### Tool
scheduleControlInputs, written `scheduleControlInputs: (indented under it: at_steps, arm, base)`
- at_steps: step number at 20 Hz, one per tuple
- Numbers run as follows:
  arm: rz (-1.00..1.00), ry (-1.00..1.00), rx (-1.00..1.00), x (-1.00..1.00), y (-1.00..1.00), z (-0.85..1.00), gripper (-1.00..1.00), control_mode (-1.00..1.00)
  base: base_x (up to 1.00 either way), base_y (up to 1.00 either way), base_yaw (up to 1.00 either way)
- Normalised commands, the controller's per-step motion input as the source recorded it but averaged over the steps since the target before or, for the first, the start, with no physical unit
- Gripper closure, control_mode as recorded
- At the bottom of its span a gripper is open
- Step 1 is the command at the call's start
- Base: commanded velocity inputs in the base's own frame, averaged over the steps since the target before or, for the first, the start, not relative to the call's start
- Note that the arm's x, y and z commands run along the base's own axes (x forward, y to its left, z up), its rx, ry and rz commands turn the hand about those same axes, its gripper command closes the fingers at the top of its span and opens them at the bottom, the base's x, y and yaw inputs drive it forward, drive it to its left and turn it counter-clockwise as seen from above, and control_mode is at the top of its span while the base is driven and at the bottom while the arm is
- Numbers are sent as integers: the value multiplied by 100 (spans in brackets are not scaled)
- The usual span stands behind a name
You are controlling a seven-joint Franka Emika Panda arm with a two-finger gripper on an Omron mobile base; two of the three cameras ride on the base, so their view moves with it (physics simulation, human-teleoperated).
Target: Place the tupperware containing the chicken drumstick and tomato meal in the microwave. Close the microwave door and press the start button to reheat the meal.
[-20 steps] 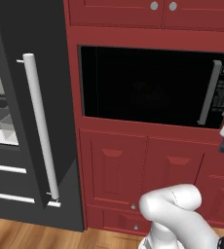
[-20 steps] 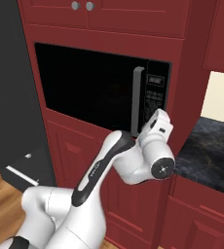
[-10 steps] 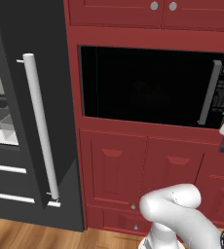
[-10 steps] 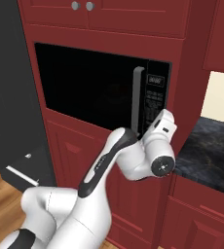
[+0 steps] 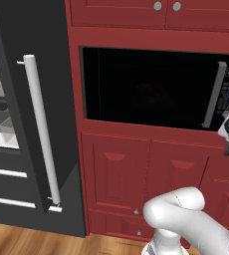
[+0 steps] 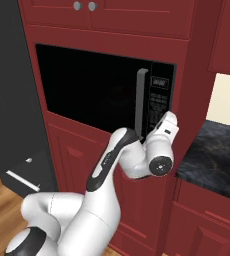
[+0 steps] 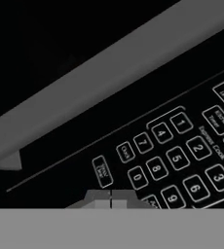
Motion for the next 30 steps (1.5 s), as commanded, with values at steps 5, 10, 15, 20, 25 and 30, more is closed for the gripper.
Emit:
scheduleControlInputs:
  at_steps: [5, 10, 15, 20, 25, 30]
  arm:
    - [-11, -2, 0, 23, -25, -19, 100, -100]
    - [-8, -3, 0, 23, -36, -22, 100, -100]
    - [-1, -2, 0, 25, -75, -15, 100, -100]
    - [2, 0, 5, 35, -88, -26, 100, -100]
    - [13, 0, 13, 31, -98, -21, 100, -100]
    - [18, 0, 16, 10, -98, -16, 100, -100]
  base:
    - [0, 0, 0]
    - [0, 0, 0]
    - [0, 0, 0]
    - [0, 0, 0]
    - [0, 0, 0]
    - [0, 0, 0]
